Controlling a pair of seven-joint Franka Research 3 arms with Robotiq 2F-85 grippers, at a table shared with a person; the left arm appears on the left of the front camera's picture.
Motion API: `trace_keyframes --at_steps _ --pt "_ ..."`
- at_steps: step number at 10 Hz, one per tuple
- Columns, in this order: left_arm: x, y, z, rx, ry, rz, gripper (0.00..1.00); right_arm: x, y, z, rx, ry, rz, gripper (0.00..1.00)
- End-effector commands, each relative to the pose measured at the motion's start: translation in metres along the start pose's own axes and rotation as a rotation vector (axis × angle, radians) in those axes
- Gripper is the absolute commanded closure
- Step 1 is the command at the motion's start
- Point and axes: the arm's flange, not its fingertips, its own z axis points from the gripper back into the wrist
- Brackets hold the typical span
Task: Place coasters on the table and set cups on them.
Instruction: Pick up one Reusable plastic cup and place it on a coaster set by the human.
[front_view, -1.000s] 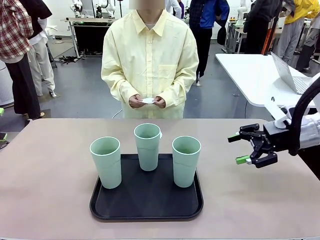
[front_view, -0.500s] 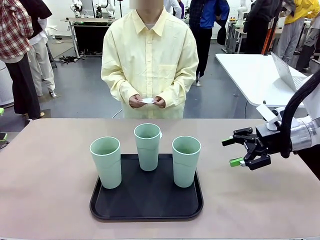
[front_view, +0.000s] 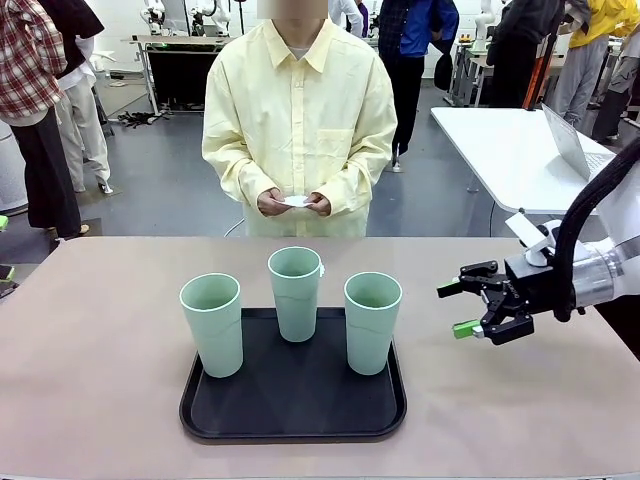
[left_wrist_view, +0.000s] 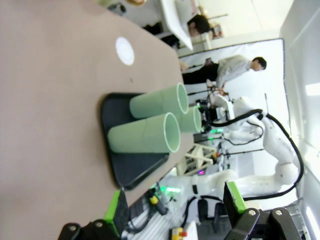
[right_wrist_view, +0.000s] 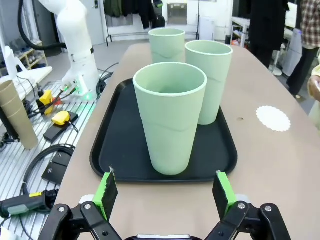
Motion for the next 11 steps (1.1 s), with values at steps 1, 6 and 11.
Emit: trace_keyframes --at_steps 1,6,11 --pt "0.001 0.000 0.001 -0.015 -0.005 -0.008 0.00 -0.007 -0.009 -0.017 -0.012 -0.064 -0.017 0.00" --pt "0.001 0.000 0.001 -0.015 -0.005 -0.008 0.00 -0.009 -0.013 -0.051 0.033 -0.137 0.013 0.00" --pt "0.001 0.000 0.001 -0.015 -0.005 -0.008 0.00 -0.013 -0.021 -0.075 0.026 -0.107 0.041 0.00"
